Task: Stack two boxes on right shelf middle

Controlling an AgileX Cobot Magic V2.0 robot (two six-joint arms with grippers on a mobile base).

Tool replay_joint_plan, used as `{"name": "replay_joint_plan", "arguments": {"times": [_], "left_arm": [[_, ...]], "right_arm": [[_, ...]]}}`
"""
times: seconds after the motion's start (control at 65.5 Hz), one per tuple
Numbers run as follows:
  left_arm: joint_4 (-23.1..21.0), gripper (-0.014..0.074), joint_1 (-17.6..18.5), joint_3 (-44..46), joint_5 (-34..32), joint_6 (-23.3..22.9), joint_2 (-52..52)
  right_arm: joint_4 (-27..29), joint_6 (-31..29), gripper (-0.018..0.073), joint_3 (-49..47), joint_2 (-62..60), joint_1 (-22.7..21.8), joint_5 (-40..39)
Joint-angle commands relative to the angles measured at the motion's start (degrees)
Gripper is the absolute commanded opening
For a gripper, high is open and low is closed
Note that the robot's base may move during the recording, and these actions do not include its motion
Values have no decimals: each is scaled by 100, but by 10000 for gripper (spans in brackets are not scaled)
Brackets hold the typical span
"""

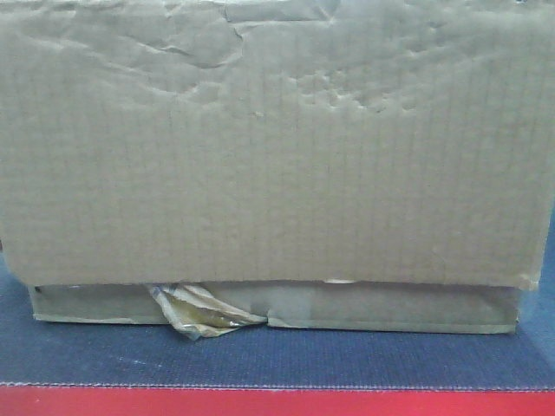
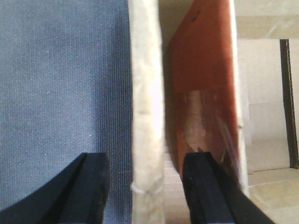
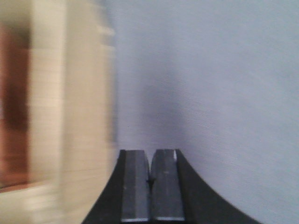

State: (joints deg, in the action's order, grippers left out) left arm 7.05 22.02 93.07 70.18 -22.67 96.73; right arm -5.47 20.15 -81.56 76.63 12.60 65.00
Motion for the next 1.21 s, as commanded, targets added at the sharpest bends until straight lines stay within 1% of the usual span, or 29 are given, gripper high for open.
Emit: {"name": "replay_joint_plan", "arguments": {"times": [0.0, 0.031, 0.107, 0.168, 0.244, 0.29, 0.305, 0.351, 0.381, 0.427, 0.488, 0.564, 0.687, 0.732, 0.839, 1.19], "left_arm": [[-38, 277, -20, 5, -21, -37, -18], [-38, 277, -20, 5, -21, -37, -18], [-38, 277, -20, 5, -21, -37, -18], [-38, 277, -20, 5, -21, -37, -18], [-38, 277, -20, 5, -21, -37, -18], [-38, 277, -20, 5, -21, -37, -18], [-38, 277, -20, 5, -21, -37, -18], [-38, 277, -20, 5, -21, -37, -18], [-38, 277, -20, 5, -21, -37, -18], [-38, 277, -20, 5, -21, -37, -18], [-38, 277, -20, 5, -21, -37, -18], [-38, 277, -20, 5, -21, -37, -18], [-38, 277, -20, 5, -21, -37, -18], [-38, 277, -20, 5, -21, -37, -18], [-38, 277, -20, 5, -21, -37, -18], [-38, 277, -20, 5, -21, -37, -18]], "right_arm": [[-131, 129, -147, -500, 184, 289, 369], [-131, 142, -147, -627, 243, 367, 496], [-131, 142, -145, -863, 382, 521, 496], [-131, 142, -107, -937, 477, 594, 496], [-120, 142, 5, -957, 574, 657, 496], [-107, 142, 116, -957, 634, 656, 496], [-92, 142, 132, -957, 636, 669, 496], [-78, 142, 234, -957, 677, 677, 496], [-79, 142, 274, -957, 702, 690, 496], [-65, 142, 298, -957, 729, 713, 496], [-65, 142, 293, -922, 772, 740, 496], [-16, 142, 263, -745, 808, 740, 496], [395, 142, 214, -305, 820, 740, 496], [457, 142, 206, -175, 820, 740, 496], [444, 142, 192, -101, 832, 740, 496], [383, 142, 192, -101, 1104, 740, 496]]}}
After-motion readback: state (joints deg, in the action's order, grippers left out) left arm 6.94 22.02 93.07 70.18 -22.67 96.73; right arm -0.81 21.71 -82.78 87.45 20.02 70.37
